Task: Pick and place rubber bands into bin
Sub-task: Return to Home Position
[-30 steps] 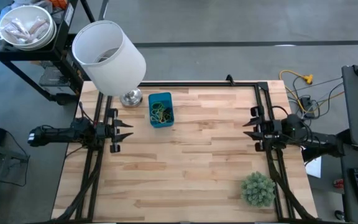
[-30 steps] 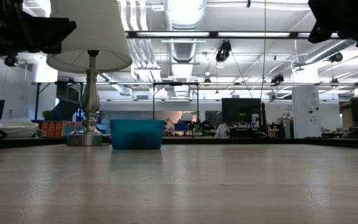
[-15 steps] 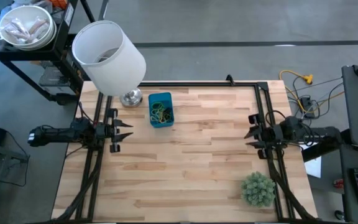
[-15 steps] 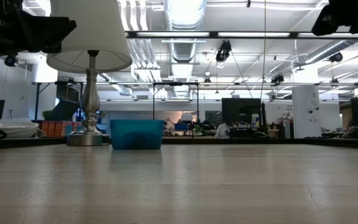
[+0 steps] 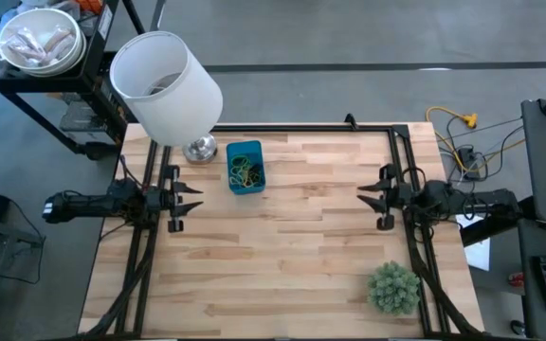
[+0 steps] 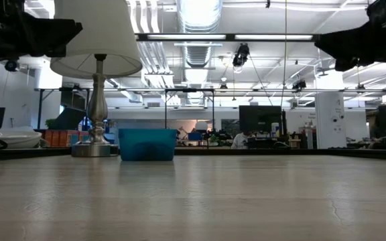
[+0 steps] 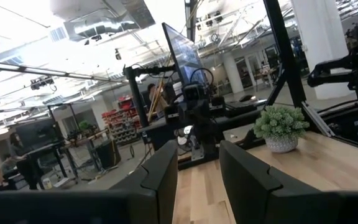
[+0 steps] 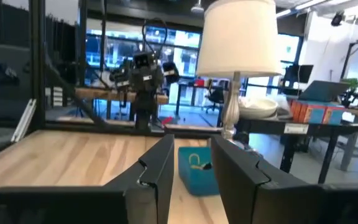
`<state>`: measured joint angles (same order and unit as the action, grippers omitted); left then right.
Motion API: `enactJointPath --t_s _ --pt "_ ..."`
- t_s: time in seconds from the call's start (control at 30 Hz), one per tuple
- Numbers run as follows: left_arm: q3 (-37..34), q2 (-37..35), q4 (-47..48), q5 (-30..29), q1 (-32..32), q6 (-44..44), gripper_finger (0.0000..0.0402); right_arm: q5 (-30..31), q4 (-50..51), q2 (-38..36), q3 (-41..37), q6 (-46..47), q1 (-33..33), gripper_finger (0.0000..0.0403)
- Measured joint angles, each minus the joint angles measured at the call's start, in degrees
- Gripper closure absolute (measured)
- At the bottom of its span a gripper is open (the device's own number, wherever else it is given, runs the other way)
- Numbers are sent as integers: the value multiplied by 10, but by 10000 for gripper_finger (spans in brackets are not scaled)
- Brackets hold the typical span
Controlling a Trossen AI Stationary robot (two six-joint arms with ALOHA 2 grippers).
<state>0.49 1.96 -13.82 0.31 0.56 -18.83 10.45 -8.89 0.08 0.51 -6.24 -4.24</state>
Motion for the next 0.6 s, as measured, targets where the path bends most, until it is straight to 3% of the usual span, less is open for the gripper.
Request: enactJointPath --t_s 0.3,0.6 --pt "0 2 25 0 0 -11 297 -2 69 0 0 -2 0 313" --pt "0 0 66 -2 0 -30 297 -2 69 19 0 -19 0 310"
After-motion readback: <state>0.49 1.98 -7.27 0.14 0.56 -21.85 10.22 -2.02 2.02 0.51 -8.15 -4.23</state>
